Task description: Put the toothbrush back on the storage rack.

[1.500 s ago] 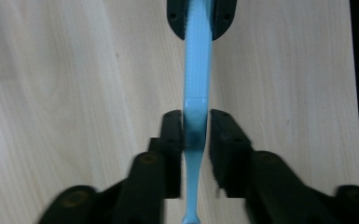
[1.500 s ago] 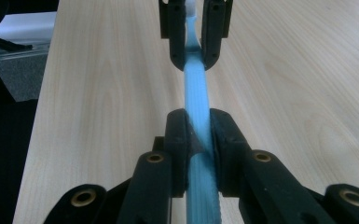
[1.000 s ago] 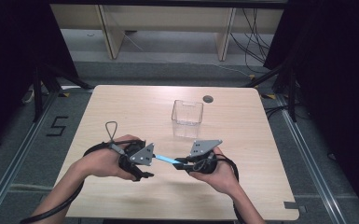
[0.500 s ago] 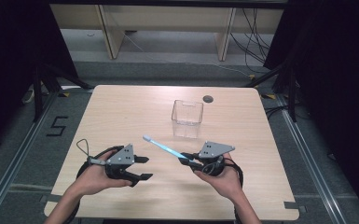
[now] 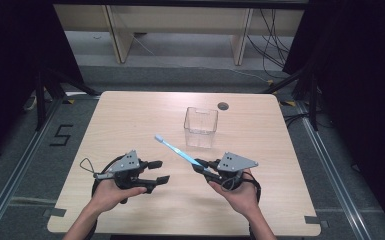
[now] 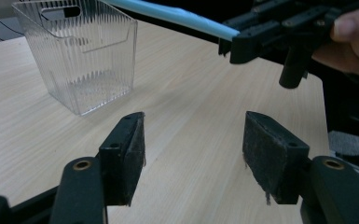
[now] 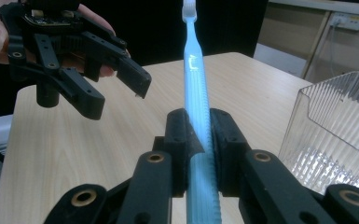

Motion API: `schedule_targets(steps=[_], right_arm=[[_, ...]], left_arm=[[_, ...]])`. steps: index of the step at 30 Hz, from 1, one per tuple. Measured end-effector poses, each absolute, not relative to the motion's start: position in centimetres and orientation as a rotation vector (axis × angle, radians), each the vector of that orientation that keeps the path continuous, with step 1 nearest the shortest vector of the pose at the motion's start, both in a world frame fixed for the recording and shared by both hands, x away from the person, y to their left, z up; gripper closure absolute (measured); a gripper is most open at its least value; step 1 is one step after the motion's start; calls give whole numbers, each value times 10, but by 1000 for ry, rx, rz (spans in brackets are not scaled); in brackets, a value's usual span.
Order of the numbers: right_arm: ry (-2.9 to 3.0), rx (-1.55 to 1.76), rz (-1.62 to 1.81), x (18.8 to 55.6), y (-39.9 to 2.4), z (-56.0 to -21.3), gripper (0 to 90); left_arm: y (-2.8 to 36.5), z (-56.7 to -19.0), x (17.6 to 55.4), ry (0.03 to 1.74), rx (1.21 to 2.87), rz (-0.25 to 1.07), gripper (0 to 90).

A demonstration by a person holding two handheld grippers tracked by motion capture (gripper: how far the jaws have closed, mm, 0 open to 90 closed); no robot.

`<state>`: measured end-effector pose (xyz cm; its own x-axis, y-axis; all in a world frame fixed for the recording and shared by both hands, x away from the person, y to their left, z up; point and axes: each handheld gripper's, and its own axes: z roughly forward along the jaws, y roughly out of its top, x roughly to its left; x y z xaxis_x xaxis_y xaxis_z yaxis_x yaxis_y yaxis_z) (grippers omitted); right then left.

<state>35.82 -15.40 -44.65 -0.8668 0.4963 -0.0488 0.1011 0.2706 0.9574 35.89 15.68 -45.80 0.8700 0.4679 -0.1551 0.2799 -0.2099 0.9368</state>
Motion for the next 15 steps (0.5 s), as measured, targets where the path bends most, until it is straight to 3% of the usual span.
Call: schedule_targets(steps=[15], right_arm=[[2185, 554, 1627, 358, -155, -446, 787]], left_arm=[[147, -446, 385, 639, 1683, 159, 365]])
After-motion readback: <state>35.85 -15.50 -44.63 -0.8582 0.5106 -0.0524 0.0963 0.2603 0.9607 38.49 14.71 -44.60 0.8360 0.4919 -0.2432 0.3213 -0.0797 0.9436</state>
